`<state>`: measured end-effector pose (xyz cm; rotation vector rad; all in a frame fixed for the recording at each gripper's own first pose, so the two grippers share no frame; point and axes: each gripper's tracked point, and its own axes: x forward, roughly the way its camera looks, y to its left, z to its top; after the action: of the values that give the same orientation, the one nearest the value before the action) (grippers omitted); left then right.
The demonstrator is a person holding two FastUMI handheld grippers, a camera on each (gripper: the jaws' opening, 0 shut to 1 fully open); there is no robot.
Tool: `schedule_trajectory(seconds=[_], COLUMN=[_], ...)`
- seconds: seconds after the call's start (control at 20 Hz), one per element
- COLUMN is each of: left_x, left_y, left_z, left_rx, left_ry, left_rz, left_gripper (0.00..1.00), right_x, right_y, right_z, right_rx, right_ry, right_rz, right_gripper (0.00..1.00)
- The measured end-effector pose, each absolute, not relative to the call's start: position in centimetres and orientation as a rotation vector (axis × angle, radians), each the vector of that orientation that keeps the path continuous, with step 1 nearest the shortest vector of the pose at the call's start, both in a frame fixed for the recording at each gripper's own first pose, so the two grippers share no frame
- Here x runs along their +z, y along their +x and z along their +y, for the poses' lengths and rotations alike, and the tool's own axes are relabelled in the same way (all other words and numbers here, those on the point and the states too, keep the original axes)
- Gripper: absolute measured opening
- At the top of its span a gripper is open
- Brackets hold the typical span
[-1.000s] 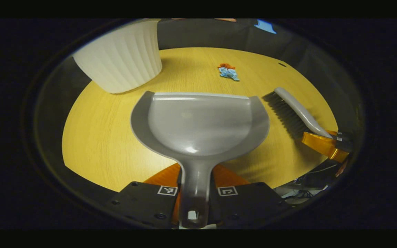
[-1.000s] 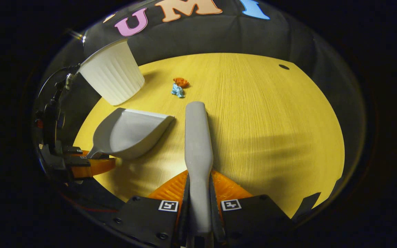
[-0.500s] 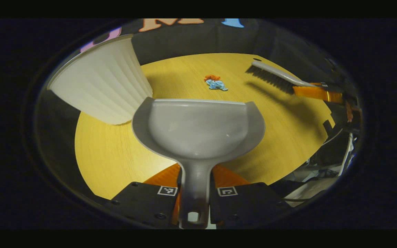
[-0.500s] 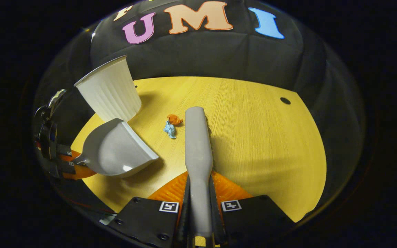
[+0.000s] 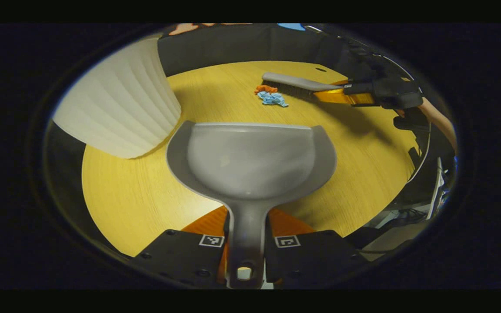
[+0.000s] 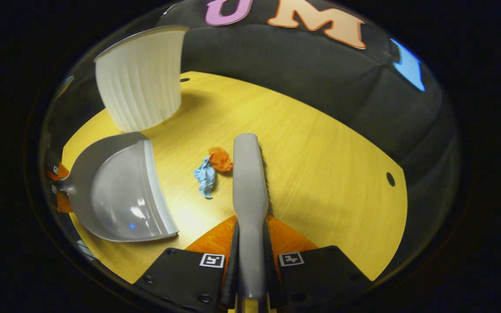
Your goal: Pick up the small broom and dustpan from the desktop, sweep the trash into the dustpan with the broom, and then empty the trash into the garbage bin.
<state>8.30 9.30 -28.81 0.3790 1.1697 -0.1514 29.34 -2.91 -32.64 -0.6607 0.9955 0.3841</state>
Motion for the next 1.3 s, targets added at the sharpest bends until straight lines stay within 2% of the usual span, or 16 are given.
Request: schedule_trajectory(seconds=[0.1, 0.15, 0.35, 0.45, 0.55, 0.6, 0.7, 0.8, 1.0, 1.05, 1.2, 1.3], left_x=[-29.3, -29.6, -29.9, -30.0, -30.0, -30.0, -30.0, -29.8, -28.8, -28.9, -28.0, -26.9], left_y=[7.9, 7.7, 7.3, 7.4, 7.4, 7.4, 7.5, 7.8, 8.4, 8.3, 7.7, 7.4], left_z=[9.4, 9.6, 9.8, 9.9, 9.8, 9.8, 9.8, 9.3, 8.1, 8.3, 8.1, 7.8], left_rx=[-0.142, -0.139, -0.13, -0.136, -0.133, -0.13, -0.123, -0.121, -0.141, -0.151, -0.169, -0.191], left_ry=[0.422, 0.435, 0.407, 0.412, 0.408, 0.406, 0.401, 0.373, 0.283, 0.283, 0.327, 0.34], left_rz=[1.191, 1.198, 1.204, 1.195, 1.19, 1.189, 1.18, 1.137, 1.025, 1.014, 0.998, 0.996], left_gripper=[0.31, 0.28, 0.3, 0.28, 0.29, 0.3, 0.28, 0.3, 0.26, 0.28, 0.3, 0.28], right_x=[-32.7, -32.7, -32.3, -31.2, -29.8, -29.7, -28.7, -27.7, -26.1, -25.8, -27.7, -28.9], right_y=[28.3, 27.4, 23.4, 23.0, 23.9, 24.5, 25.8, 26.7, 25.2, 24.7, 22.6, 21.5], right_z=[-2.2, -1.3, 0.7, 1.5, 1.7, 2.1, 1.7, 1.1, -0.8, -1.9, -5.2, -7.4], right_rx=[0.484, 0.541, 0.761, 0.816, 0.802, 0.777, 0.712, 0.663, 0.577, 0.543, 0.447, 0.397], right_ry=[-0.685, -0.676, -0.694, -0.676, -0.599, -0.57, -0.538, -0.511, -0.443, -0.432, -0.339, -0.266], right_rz=[1.001, 1.011, 1.081, 1.088, 1.06, 1.042, 1.027, 1.013, 0.968, 0.951, 0.931, 0.919], right_gripper=[0.31, 0.31, 0.31, 0.31, 0.31, 0.29, 0.3, 0.3, 0.31, 0.31, 0.29, 0.31])
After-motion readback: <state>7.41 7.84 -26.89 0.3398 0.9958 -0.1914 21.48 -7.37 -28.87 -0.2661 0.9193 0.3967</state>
